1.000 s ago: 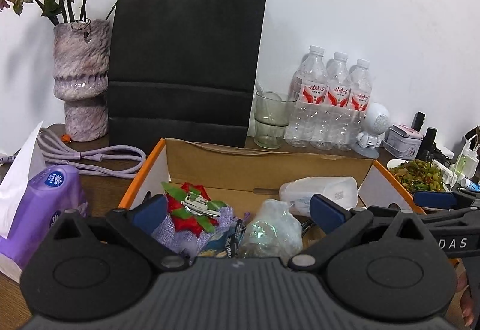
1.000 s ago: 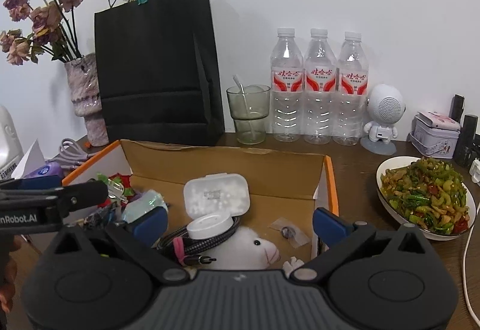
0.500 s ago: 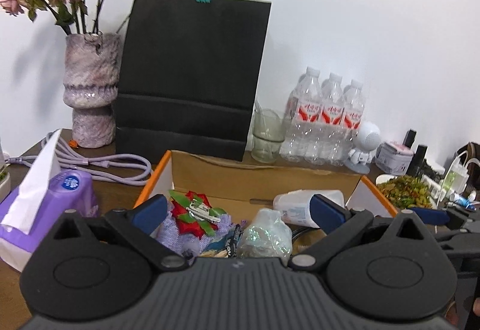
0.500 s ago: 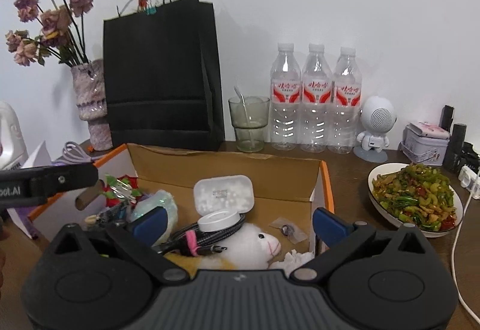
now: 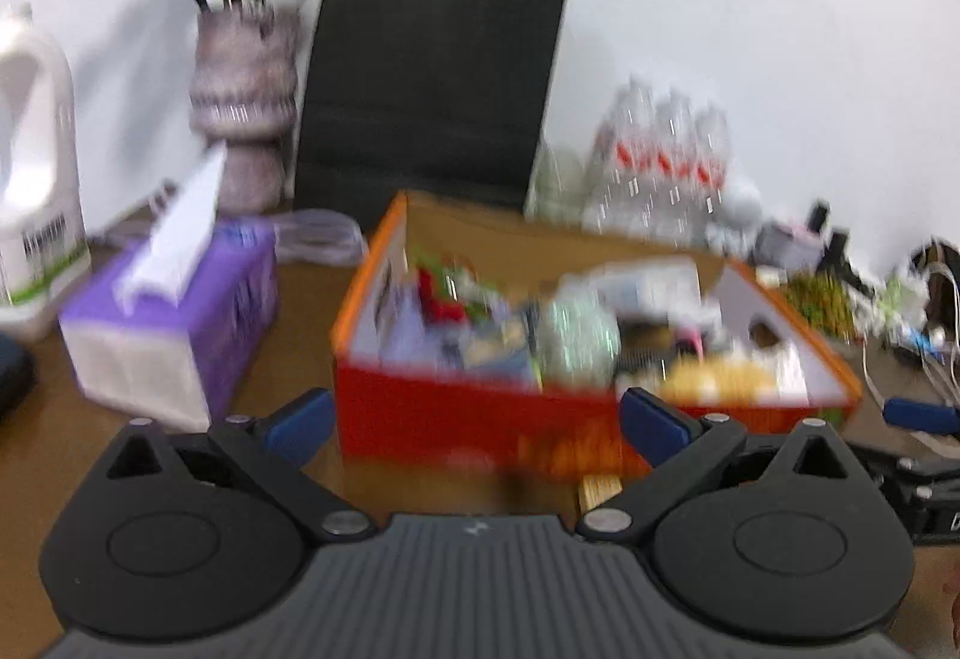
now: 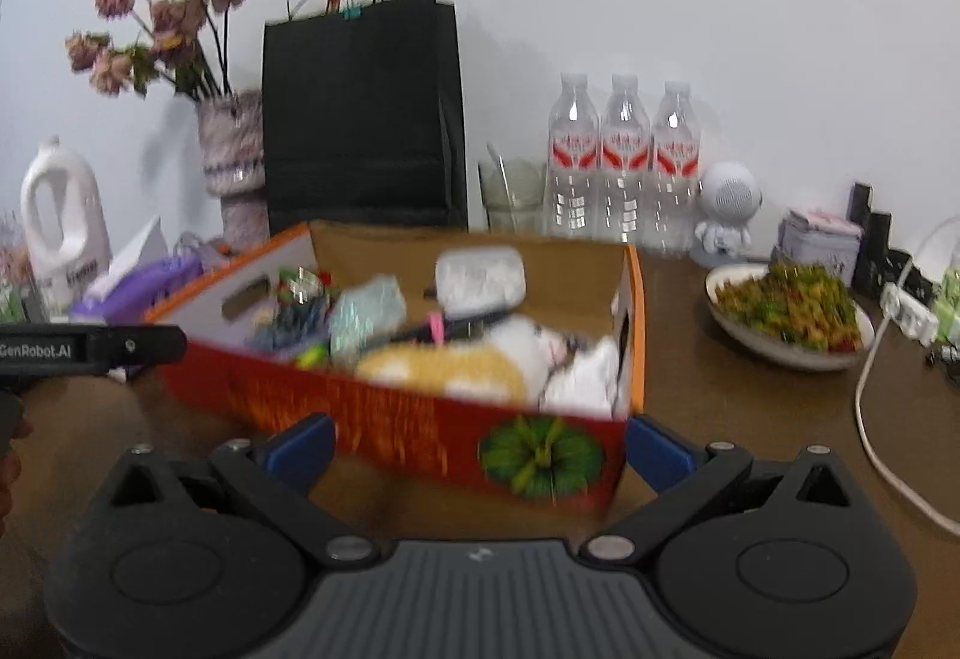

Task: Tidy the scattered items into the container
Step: 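Grasp the small beige block with left tool while right tool grasps the small dark item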

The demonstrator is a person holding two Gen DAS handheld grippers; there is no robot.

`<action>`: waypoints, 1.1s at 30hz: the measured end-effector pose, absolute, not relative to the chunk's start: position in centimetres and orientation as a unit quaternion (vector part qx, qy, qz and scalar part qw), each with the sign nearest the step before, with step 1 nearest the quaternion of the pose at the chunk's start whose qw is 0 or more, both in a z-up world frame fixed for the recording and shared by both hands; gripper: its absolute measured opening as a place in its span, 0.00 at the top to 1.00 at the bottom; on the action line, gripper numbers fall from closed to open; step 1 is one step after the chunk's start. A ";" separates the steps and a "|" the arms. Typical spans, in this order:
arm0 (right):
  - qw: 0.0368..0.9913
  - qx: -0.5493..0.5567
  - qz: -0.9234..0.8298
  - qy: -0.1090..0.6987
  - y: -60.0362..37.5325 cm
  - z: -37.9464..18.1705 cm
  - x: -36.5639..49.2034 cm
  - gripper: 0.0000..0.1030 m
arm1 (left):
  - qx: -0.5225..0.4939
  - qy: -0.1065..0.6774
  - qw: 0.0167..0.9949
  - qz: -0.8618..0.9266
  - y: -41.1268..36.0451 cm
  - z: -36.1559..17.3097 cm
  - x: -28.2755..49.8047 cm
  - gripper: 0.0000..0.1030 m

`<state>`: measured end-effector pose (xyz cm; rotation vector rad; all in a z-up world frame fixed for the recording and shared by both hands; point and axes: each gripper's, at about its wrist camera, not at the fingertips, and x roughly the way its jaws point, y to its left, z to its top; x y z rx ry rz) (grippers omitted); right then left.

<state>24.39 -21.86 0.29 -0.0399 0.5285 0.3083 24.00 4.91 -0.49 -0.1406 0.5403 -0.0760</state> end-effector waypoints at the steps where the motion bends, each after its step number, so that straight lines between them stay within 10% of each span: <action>1: 0.952 -0.021 0.149 0.267 -21.8 -0.2 24.1 0.00 | -0.064 0.273 0.959 -0.042 4.4 -1.0 23.9 0.00; 16: 0.936 -0.038 0.140 0.319 -21.9 -4.5 24.0 0.00 | -0.042 0.326 0.944 -0.020 -0.5 -4.7 26.0 0.29; 24: 0.933 -0.023 0.134 0.333 -22.0 -4.7 24.4 0.00 | -0.024 0.318 0.947 -0.043 -1.1 -4.7 25.4 0.75; 33: 0.930 -0.042 0.180 0.317 -18.5 -4.2 24.0 0.00 | -0.050 0.310 0.949 -0.033 3.3 -4.7 24.2 0.76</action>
